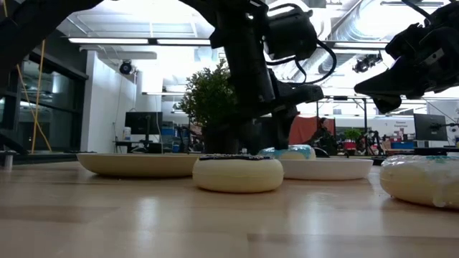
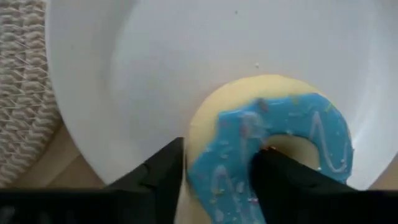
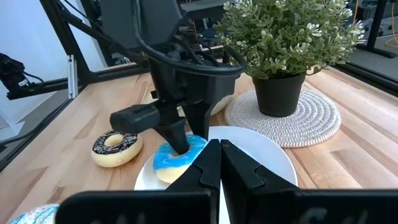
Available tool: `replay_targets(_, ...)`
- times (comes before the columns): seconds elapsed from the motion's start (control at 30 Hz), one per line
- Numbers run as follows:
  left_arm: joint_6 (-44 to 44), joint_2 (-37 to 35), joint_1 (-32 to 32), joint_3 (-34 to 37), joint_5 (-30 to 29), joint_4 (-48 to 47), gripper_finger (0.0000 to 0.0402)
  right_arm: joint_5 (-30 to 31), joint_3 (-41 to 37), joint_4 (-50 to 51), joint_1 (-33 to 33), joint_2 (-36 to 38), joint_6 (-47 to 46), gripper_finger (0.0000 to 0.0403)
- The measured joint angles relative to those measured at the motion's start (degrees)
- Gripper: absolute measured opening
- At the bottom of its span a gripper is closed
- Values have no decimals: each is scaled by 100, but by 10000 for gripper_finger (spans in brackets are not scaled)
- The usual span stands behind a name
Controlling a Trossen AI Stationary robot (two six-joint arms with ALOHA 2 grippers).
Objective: Pick & Place donuts
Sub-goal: Put the large blue donut on the white plate, then put the small brown donut on the brown plate
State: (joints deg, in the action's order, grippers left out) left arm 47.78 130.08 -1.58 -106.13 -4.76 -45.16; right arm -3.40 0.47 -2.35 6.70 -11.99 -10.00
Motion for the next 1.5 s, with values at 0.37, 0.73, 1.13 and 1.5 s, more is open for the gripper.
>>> replay_targets(0.37,-147,0,7,0,-186,4,316,0,0,0,0,0,0,0)
replay_targets(0.73,-104,-4,7,0,257,35,333,0,0,0,2,0,0,0)
replay_targets(1.13,-407,-13,7,-822,-32,-779,333,0,0,0,1,2,-2,0)
replay_targets(1.5,-613,-210,-257,-1776,-468,-1430,333,0,0,0,1,0,0,0)
